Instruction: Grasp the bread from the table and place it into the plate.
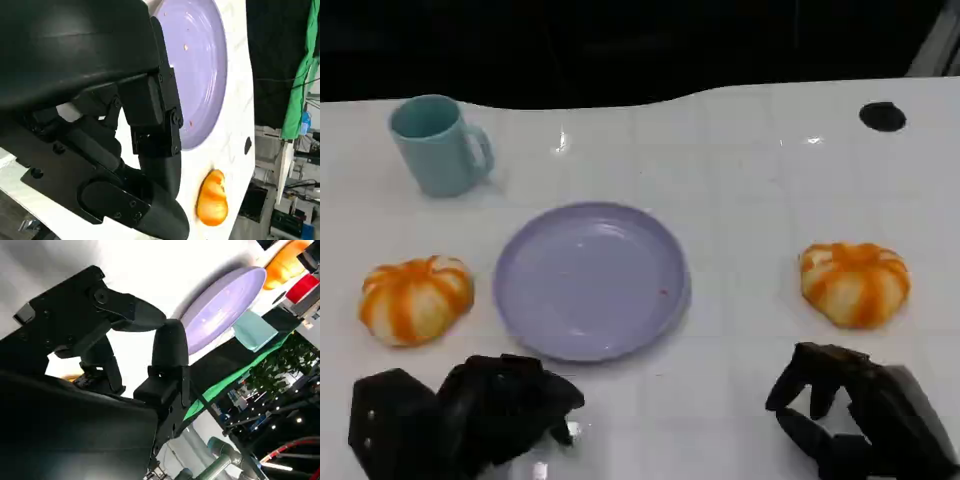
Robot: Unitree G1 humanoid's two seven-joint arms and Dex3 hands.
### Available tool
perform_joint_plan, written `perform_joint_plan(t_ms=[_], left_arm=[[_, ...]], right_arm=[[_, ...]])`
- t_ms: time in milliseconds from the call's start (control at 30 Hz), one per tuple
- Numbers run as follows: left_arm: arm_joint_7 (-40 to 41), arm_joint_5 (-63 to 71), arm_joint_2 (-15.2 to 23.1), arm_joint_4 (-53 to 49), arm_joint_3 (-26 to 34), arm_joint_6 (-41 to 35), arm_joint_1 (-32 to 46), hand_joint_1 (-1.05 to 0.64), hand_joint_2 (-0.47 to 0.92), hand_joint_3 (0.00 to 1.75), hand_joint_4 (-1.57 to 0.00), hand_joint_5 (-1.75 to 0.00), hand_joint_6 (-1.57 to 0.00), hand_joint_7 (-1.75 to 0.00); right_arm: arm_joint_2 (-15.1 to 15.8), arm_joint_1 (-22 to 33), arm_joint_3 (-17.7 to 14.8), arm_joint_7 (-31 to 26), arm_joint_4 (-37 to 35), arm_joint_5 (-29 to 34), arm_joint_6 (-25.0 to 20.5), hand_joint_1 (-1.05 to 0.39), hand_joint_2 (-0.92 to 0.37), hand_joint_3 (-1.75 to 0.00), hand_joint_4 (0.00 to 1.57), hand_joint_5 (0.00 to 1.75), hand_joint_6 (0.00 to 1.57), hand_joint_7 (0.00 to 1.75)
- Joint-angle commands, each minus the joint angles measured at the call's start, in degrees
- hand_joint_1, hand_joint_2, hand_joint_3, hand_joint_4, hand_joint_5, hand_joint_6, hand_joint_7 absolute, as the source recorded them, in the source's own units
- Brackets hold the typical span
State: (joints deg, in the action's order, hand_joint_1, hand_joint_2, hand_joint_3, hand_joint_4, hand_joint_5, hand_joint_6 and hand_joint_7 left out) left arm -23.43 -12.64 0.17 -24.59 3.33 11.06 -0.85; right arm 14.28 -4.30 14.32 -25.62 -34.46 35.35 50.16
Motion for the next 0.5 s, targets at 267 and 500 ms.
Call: perform_joint_plan(t_ms=[267, 500], left_arm=[[0.1, -0.13, 0.9, -0.31, 0.54, -0.38, 0.07, -1.05, 0.69, 0.17, -0.89, -1.52, -1.53, -0.38], [0.07, -0.03, 0.87, -0.45, 0.49, -0.01, 0.01, -1.05, 0.69, 0.17, -0.89, -1.51, -1.53, -0.38]], right_arm=[[1.13, -0.71, -0.12, -0.96, 0.03, 0.56, -0.27, -0.35, -0.54, -0.94, 0.69, 1.74, 0.64, 1.37], [1.21, -0.59, -0.1, -0.65, 0.4, 0.46, -0.74, -0.36, -0.54, -0.93, 0.68, 1.74, 0.63, 1.38]])
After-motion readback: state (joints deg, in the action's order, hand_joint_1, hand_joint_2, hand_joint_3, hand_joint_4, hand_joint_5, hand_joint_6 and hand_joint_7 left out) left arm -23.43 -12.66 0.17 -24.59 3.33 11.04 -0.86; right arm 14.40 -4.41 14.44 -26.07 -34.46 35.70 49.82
